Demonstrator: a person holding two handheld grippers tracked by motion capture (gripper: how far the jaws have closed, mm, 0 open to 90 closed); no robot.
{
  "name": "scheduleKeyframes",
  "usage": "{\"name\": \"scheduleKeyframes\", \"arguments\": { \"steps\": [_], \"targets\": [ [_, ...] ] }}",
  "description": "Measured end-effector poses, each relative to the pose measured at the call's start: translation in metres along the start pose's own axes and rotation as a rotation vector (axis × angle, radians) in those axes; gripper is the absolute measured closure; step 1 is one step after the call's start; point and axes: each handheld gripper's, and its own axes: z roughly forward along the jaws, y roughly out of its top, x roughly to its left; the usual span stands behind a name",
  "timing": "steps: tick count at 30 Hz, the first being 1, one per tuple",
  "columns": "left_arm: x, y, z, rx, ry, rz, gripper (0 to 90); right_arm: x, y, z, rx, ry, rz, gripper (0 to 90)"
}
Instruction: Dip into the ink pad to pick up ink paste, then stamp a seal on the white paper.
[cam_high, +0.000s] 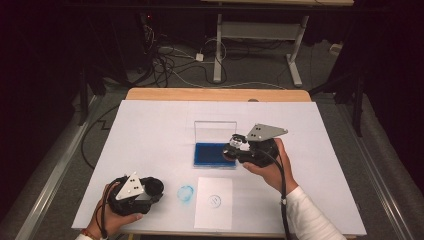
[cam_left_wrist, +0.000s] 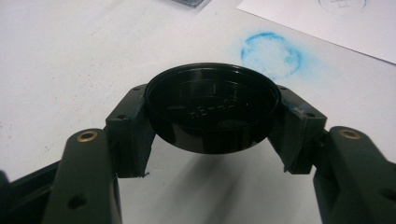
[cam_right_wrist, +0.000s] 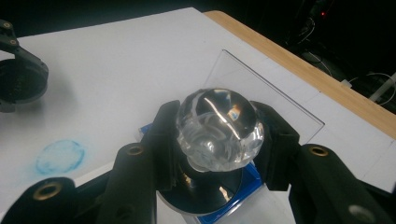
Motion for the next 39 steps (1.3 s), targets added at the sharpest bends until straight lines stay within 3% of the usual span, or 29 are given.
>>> {"name": "scheduleKeyframes", "arguments": {
  "steps": [24,30,39],
  "targets": [
    [-0.001,-0.001,-0.001,0.0,0.003,-0.003,36.5,0.018,0.006,-0.019,-0.02,0.05,-0.025,57.0],
    [-0.002,0.003,-0.002,-0.007,0.009,0.014,36.5,0.03,0.006,-0.023,-0.017,0.074,-0.052,57.0],
    [-0.004,0.003,-0.003,-0.001,0.009,0.017,36.5,0.056,-0.002,-0.017,0.033,0.137,-0.095,57.0]
  ]
}}
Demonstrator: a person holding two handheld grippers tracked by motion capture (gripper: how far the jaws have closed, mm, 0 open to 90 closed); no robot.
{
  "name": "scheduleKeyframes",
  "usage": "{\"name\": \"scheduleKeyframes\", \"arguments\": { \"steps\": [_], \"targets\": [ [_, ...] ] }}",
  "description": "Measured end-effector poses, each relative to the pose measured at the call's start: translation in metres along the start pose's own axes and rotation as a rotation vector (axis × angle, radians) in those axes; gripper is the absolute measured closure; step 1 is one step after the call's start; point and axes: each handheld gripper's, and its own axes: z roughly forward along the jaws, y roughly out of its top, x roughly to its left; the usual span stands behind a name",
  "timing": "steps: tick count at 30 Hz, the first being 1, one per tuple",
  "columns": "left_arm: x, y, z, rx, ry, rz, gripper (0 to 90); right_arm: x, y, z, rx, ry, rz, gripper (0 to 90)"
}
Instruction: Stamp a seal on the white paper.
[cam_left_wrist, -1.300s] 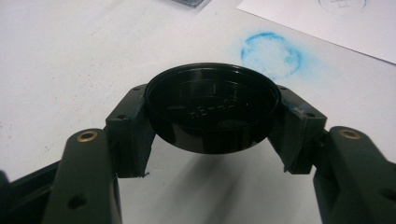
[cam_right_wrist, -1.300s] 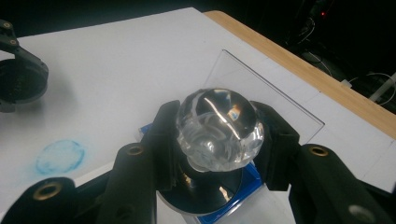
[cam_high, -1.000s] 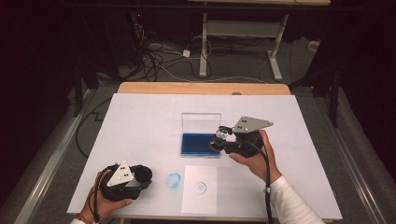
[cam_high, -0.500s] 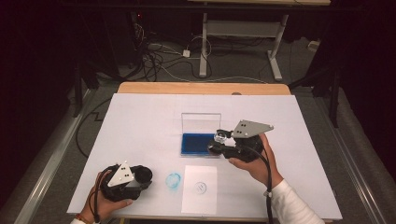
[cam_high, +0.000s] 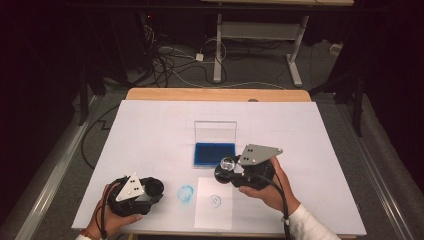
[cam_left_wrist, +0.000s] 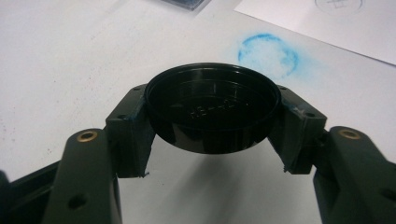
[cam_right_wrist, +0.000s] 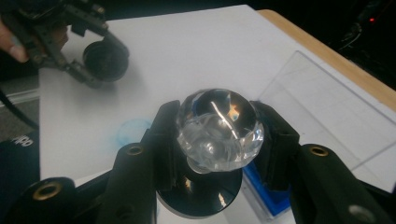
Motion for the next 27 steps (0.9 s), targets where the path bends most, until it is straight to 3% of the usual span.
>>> {"name": "scheduleKeyframes", "arguments": {
  "steps": [11,27],
  "targets": [
    [-0.001,0.001,0.001,0.001,-0.001,0.001,36.5,0.029,-0.015,0.019,0.087,0.066,-0.052,57.0],
    [0.0,0.001,-0.001,-0.006,-0.008,-0.001,36.5,0.037,-0.028,0.039,0.151,0.087,-0.061,57.0]
  ]
}}
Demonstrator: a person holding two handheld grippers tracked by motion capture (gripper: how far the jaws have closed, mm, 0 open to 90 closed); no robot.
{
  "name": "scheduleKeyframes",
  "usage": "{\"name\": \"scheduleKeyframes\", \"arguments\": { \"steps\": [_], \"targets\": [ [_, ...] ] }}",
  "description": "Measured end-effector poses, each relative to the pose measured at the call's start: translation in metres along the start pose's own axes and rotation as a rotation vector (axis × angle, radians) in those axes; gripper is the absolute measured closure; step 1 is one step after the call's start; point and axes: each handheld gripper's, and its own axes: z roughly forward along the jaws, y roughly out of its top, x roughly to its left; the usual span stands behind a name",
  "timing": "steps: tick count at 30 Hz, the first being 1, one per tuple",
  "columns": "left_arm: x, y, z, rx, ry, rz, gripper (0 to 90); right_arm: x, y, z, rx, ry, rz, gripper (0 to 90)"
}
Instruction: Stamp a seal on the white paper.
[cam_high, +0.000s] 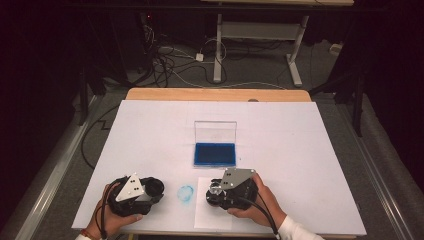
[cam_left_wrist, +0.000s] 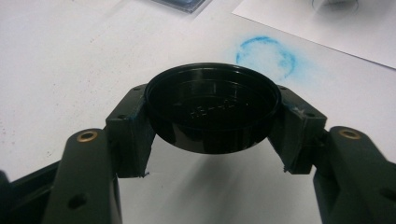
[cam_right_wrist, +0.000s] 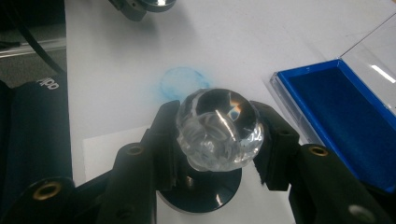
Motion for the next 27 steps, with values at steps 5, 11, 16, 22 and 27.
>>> {"name": "scheduleKeyframes", "arguments": {
  "steps": [5,11,16,22,27],
  "targets": [
    [0.0,0.0,0.0,-0.001,0.002,0.002,36.5,0.002,-0.003,0.005,0.013,0.013,0.006,57.0],
    [0.0,0.0,-0.001,-0.004,0.006,-0.002,36.5,0.002,-0.006,0.011,0.033,0.003,-0.002,57.0],
    [0.0,0.001,-0.001,-0.001,0.005,0.0,36.5,0.001,-0.009,0.014,0.039,0.004,0.004,57.0],
    [0.0,0.001,0.0,-0.002,0.015,-0.001,36.5,0.002,-0.009,0.017,0.039,0.002,0.007,57.0],
    [0.0,0.001,-0.001,-0.002,0.018,0.002,36.5,0.001,-0.01,0.019,0.048,0.005,0.006,57.0]
  ]
}}
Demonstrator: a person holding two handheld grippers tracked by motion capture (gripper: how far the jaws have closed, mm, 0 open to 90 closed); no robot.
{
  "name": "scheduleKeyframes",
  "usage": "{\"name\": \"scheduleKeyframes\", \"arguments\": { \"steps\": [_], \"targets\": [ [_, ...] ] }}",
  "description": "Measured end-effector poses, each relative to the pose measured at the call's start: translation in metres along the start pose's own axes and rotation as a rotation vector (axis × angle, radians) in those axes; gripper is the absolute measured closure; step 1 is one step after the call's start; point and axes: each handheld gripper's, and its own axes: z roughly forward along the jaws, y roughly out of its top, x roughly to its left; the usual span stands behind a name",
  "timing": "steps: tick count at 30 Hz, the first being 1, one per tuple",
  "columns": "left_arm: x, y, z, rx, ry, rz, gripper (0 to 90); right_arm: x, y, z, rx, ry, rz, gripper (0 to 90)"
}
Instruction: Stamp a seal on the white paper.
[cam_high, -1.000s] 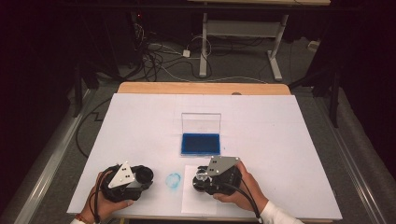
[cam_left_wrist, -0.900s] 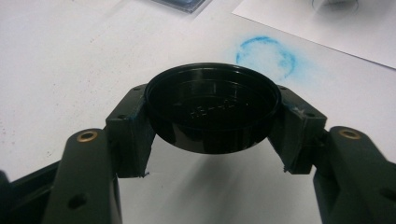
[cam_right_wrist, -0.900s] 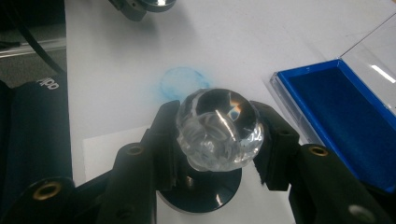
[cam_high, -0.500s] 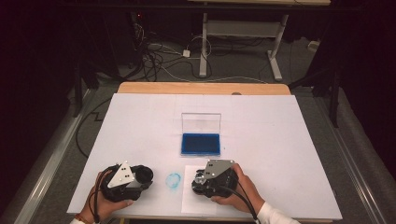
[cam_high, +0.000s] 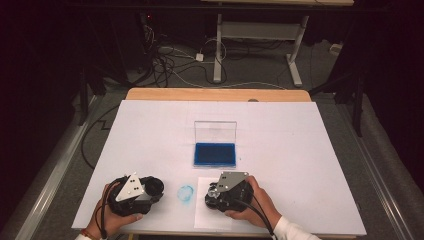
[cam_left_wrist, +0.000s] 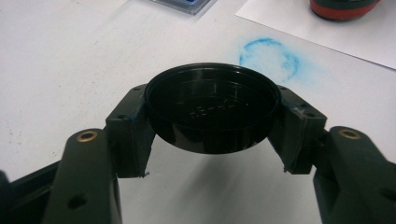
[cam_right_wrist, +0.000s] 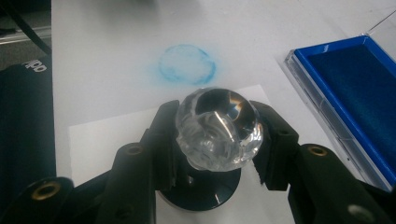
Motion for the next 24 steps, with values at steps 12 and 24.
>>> {"name": "scheduleKeyframes", "arguments": {
  "steps": [12,24],
  "targets": [
    [-0.0001,-0.0004,0.0009,0.005,-0.003,-0.002,36.5,-0.0009,-0.0008,0.0011,0.002,0.003,0.001,57.0],
    [-0.001,0.0002,0.0018,0.01,-0.004,0.002,36.5,0.0064,-0.0026,0.0009,0.017,-0.019,-0.036,57.0]
  ]
}}
